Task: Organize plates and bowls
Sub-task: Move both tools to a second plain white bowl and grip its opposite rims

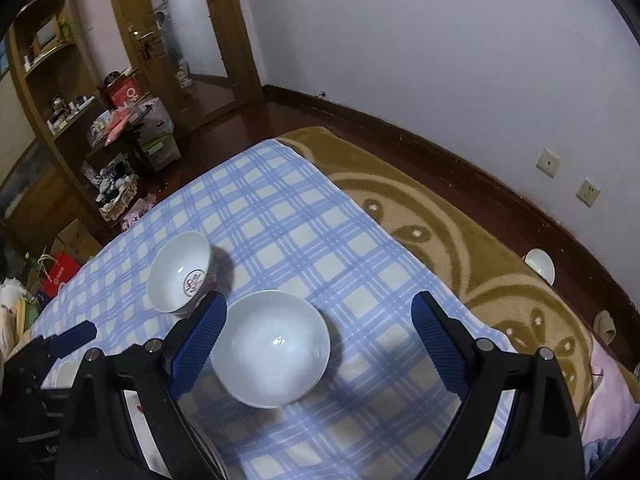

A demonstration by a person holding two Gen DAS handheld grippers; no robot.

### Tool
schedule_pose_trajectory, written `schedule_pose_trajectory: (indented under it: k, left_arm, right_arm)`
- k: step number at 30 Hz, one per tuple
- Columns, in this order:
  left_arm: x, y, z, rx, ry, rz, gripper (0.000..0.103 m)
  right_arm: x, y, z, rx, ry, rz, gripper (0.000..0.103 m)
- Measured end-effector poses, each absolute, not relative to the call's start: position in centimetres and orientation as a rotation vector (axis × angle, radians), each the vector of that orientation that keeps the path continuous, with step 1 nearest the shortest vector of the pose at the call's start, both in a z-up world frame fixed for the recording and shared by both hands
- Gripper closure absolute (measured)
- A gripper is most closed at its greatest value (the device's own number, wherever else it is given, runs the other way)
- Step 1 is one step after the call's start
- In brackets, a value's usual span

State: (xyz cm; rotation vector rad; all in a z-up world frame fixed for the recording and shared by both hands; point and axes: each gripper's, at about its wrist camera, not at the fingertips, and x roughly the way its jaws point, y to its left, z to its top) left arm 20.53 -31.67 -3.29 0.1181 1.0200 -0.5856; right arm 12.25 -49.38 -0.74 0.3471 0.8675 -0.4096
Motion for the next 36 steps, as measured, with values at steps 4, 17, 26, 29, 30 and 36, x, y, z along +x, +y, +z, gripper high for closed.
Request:
schedule_pose_trajectory:
  k: [4, 17, 26, 29, 30, 36]
  left_arm:
    - [20.7, -32.7, -4.7, 0.120, 1.042, -0.577, 0.010]
    - [21.1, -36.2, -8.8, 0.151, 1.140, -0.601, 0.012]
    - [21.1, -37.6, -10.7, 0.197, 1.195, -0.607, 0.037]
    - [21.0, -38.0, -11.2, 0.210, 1.207, -0.607, 0.053]
    - [21.1, -38.1, -11.5, 0.201, 1.221, -0.604, 0.056]
    - [21.5, -38.5, -12.9, 0.167, 1.282, -0.596, 0.073]
  right_arm:
    - [13.0, -50.4, -2.1, 0.363, 0.883, -0.419, 0.005]
    - [13.3, -52.8, -7.9, 0.453, 1.005, -0.396, 0.021]
    - [13.6, -53.1, -10.0, 0.505, 1.047, -0.385, 0.049]
    - [13.6, -53.3, -10.4, 0.545, 1.052, -0.363, 0.050]
    - [13.6, -53.4, -10.6, 0.571, 1.052, -0.346, 0.050]
    - [13.8, -53.2, -11.5, 0.624, 1.065, -0.285, 0.051]
